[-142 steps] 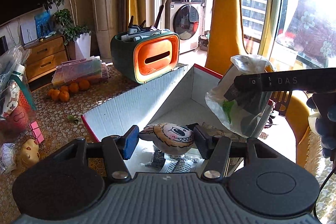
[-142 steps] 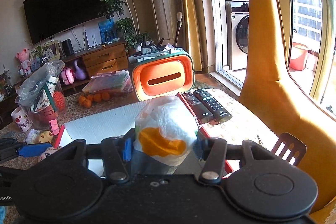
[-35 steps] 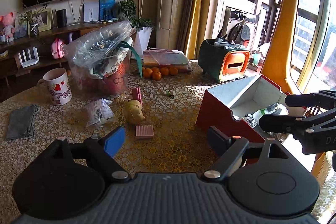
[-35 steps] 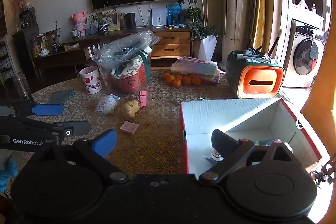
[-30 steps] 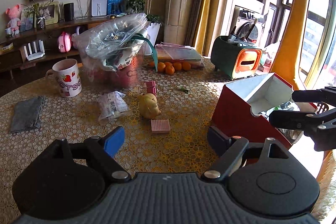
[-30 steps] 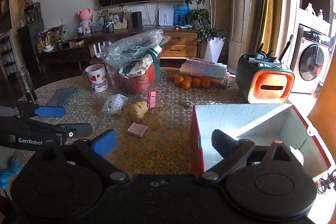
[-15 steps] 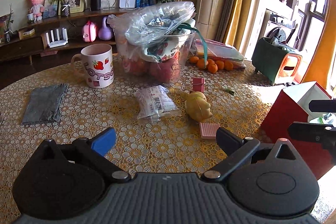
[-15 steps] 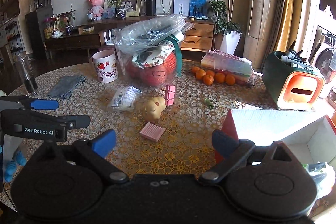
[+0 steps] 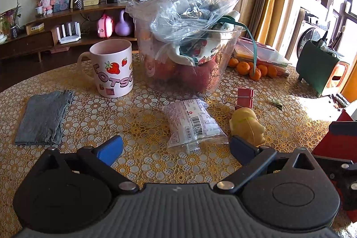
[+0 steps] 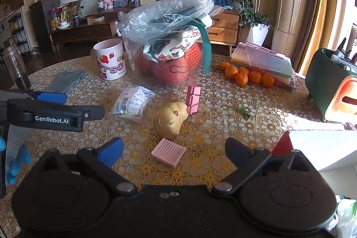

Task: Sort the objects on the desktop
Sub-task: 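Grasp the yellow squishy toy with the right gripper while the left grasps the milk packet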

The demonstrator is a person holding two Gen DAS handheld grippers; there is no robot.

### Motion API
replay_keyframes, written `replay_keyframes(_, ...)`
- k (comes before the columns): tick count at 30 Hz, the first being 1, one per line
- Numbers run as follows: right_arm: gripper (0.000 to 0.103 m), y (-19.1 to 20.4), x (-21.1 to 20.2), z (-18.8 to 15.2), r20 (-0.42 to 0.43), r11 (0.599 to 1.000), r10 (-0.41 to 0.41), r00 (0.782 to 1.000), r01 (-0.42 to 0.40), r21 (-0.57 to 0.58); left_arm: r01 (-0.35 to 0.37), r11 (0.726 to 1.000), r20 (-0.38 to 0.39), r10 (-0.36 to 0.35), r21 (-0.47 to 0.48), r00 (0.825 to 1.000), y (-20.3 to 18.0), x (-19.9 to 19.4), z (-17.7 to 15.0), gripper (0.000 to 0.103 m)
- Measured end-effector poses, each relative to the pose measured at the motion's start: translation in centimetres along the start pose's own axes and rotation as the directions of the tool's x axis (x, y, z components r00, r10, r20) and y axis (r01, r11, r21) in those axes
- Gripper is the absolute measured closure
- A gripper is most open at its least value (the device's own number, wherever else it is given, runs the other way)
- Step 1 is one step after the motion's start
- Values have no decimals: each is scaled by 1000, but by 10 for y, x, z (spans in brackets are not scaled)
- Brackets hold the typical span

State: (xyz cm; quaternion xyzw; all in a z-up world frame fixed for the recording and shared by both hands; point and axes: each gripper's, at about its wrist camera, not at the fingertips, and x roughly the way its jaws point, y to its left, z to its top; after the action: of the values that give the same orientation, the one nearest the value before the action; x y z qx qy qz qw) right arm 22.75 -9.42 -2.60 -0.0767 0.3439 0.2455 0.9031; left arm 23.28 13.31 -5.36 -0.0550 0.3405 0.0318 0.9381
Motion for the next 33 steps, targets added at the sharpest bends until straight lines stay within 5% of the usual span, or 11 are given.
replay_keyframes(33, 13, 4, 123, 16, -60, 1000, -13, 998, 14, 12, 6, 999, -131, -12, -43, 991, -8, 112, 28, 1)
